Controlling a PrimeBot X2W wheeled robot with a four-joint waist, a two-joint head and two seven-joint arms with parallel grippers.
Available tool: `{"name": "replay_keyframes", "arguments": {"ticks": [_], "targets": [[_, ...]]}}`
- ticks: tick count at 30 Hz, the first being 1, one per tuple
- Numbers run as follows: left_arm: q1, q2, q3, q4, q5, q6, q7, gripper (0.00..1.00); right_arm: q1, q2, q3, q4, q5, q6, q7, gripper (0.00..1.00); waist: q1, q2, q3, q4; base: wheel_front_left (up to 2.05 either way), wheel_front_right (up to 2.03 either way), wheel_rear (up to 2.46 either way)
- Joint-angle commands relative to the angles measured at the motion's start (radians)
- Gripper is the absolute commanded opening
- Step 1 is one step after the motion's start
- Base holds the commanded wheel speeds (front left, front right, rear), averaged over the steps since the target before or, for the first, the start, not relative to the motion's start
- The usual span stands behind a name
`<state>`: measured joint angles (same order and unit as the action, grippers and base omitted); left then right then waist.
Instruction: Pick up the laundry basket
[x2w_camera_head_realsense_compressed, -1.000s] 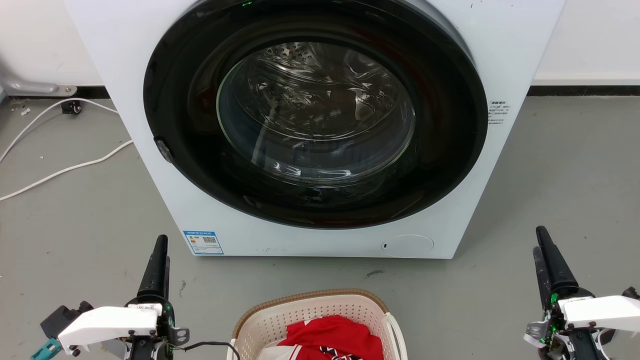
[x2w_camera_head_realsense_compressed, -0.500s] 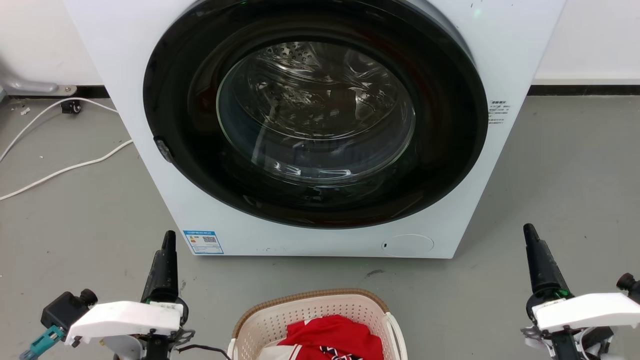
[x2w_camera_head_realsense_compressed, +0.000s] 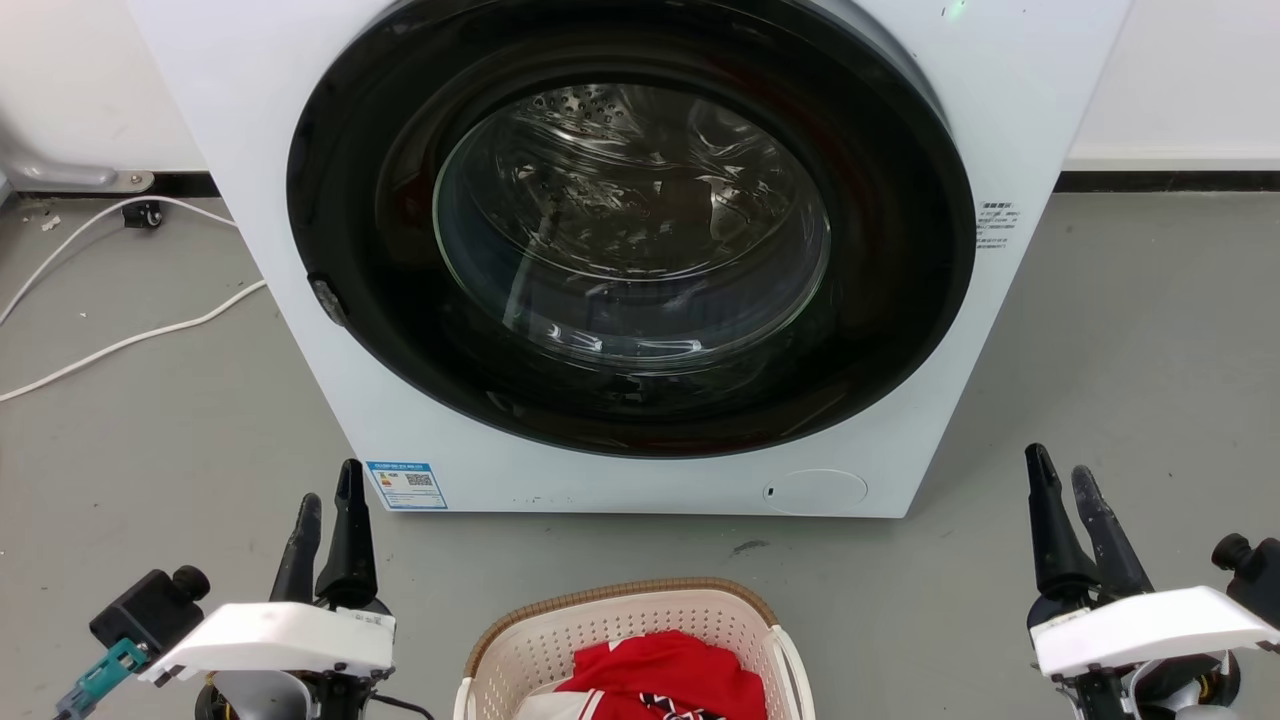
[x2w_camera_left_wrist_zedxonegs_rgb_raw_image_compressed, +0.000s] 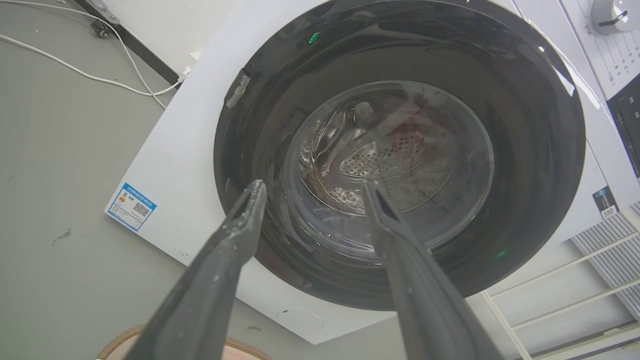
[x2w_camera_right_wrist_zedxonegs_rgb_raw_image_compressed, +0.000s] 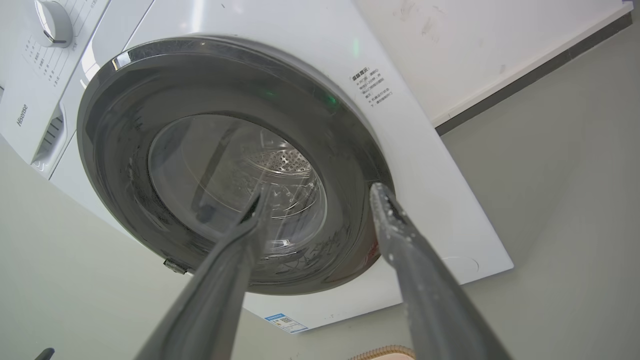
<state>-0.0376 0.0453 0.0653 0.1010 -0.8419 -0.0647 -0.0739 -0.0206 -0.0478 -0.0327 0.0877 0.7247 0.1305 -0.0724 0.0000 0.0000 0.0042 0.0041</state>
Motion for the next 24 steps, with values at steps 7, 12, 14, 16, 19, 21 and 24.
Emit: {"name": "replay_keyframes", "arguments": {"ticks": [7, 12, 14, 16, 19, 21, 24], "targets": [[0.011, 0.004, -0.015, -0.028, 0.129, 0.013, -0.029, 1.00, 0.010, -0.003, -0.008, -0.012, -0.139, 0.000, -0.030, 1.00, 0.0000, 0.0000, -0.003, 0.001, 0.00, 0.00, 0.00], [0.016, 0.005, -0.025, -0.031, 0.202, 0.015, -0.043, 1.00, 0.013, -0.003, -0.006, -0.015, -0.211, 0.000, -0.046, 1.00, 0.0000, 0.0000, -0.003, 0.003, 0.00, 0.00, 0.00], [0.018, 0.005, -0.027, -0.031, 0.228, 0.018, -0.049, 1.00, 0.015, -0.003, -0.004, -0.017, -0.236, 0.000, -0.051, 1.00, 0.0000, 0.0000, -0.003, 0.002, 0.00, 0.00, 0.00], [0.020, 0.005, -0.030, -0.032, 0.254, 0.019, -0.055, 1.00, 0.018, -0.003, -0.002, -0.020, -0.261, 0.000, -0.056, 1.00, 0.0000, 0.0000, -0.002, 0.002, 0.00, 0.00, 0.00], [0.023, 0.005, -0.033, -0.033, 0.292, 0.021, -0.064, 1.00, 0.024, -0.003, 0.000, -0.024, -0.299, 0.000, -0.065, 1.00, 0.0000, 0.0000, -0.002, 0.002, 0.00, 0.00, 0.00], [0.026, 0.005, -0.034, -0.032, 0.317, 0.021, -0.069, 1.00, 0.027, -0.003, 0.000, -0.025, -0.324, 0.000, -0.070, 1.00, 0.0000, 0.0000, -0.002, 0.002, 0.00, 0.00, 0.00], [0.028, 0.006, -0.036, -0.034, 0.352, 0.024, -0.076, 1.00, 0.031, -0.003, 0.001, -0.027, -0.358, 0.000, -0.079, 1.00, 0.0000, 0.0000, -0.002, 0.002, 0.00, 0.00, 0.00]]}}
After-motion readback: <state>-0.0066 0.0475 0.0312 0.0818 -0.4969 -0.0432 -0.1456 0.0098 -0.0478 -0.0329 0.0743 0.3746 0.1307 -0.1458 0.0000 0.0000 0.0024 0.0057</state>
